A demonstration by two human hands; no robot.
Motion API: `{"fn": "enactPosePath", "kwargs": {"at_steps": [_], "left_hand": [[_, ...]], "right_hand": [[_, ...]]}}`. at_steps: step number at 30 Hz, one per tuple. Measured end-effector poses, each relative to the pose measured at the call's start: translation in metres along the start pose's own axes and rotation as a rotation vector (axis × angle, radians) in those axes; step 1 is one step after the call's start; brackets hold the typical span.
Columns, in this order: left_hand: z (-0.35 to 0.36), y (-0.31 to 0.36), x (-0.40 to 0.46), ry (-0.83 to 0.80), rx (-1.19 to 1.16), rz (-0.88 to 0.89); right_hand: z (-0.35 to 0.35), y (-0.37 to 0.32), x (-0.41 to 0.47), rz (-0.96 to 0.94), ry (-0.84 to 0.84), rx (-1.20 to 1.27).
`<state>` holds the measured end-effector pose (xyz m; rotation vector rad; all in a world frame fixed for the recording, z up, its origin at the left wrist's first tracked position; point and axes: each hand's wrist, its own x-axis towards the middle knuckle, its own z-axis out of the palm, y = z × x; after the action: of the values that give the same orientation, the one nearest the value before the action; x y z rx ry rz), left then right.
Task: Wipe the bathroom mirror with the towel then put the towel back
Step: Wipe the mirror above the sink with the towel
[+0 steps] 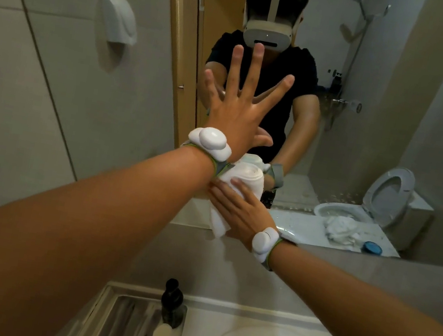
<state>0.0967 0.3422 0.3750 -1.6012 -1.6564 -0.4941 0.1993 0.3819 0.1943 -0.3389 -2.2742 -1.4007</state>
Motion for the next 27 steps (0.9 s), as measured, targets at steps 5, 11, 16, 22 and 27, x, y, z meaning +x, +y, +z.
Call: {"fn": "enactPosePath", "kwargs": {"at_steps": [5,11,16,22,27], "left_hand": [[0.0,0.002,0.0,0.011,0.032,-0.016],[0.001,0.006,0.001,0.005,0.032,-0.026],[0.001,0.005,0.002,-0.004,0.043,-0.038],[-0.003,0.007,0.001,-0.037,0.054,-0.033],[-0.006,0.007,0.001,-0.063,0.054,-0.044]], "right_hand": [[0.01,-0.011,-0.005,0.089,-0.015,0.243],[0.02,-0.029,-0.013,0.113,-0.087,0.315],[0.027,-0.017,-0.021,0.031,-0.031,0.186],[0.03,-0.004,-0.041,0.033,0.022,0.133],[0.027,0.014,-0.06,0.031,0.022,0.103]]}}
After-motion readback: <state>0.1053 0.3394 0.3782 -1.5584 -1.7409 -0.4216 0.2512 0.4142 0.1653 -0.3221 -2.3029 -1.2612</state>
